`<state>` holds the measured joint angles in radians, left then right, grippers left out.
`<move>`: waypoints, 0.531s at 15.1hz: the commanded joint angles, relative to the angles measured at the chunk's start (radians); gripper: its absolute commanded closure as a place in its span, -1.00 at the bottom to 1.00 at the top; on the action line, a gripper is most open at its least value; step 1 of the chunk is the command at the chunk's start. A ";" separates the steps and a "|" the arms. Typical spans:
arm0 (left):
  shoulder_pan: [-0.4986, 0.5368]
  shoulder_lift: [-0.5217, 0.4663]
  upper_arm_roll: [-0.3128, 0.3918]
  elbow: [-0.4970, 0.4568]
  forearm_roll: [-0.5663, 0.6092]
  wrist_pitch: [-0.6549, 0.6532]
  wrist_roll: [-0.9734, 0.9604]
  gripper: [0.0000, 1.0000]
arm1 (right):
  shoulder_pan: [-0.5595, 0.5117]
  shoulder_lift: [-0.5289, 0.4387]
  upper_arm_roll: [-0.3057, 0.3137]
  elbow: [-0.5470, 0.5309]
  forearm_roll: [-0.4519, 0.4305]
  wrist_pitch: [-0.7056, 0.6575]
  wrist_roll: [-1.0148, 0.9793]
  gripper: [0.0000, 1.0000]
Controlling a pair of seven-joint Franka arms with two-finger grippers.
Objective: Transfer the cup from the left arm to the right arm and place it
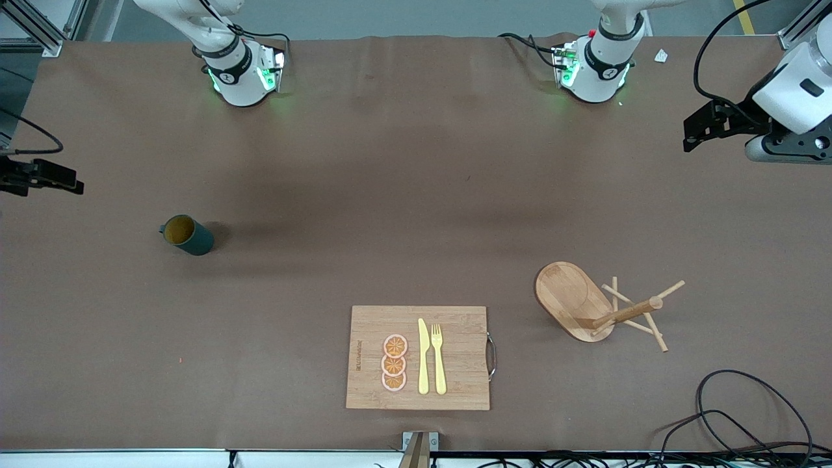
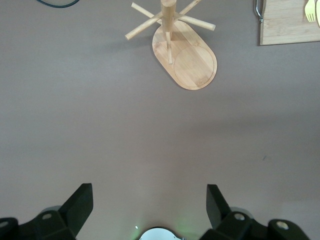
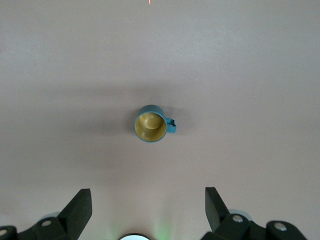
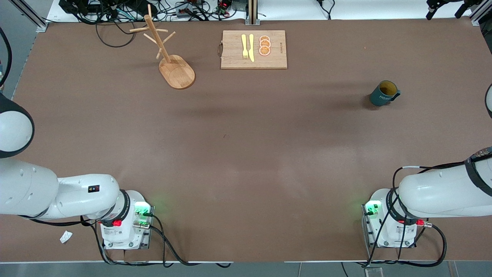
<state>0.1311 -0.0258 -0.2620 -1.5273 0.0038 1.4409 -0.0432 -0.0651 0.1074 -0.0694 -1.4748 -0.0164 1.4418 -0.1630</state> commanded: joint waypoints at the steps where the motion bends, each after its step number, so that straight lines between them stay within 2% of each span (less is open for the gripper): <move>1: 0.005 -0.014 -0.002 0.007 -0.004 -0.013 -0.006 -1.00 | 0.010 -0.081 0.005 -0.051 0.001 -0.004 0.020 -1.00; 4: 0.009 -0.028 0.001 -0.002 -0.004 -0.004 -0.007 -1.00 | 0.034 -0.150 -0.001 -0.102 -0.010 -0.001 0.019 -1.00; 8: 0.013 -0.057 0.001 -0.037 -0.005 0.016 -0.012 -1.00 | 0.024 -0.187 0.000 -0.104 -0.010 -0.007 0.016 -1.00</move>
<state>0.1342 -0.0396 -0.2577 -1.5242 0.0037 1.4428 -0.0462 -0.0422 -0.0334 -0.0704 -1.5332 -0.0173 1.4260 -0.1615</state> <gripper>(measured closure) 0.000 0.000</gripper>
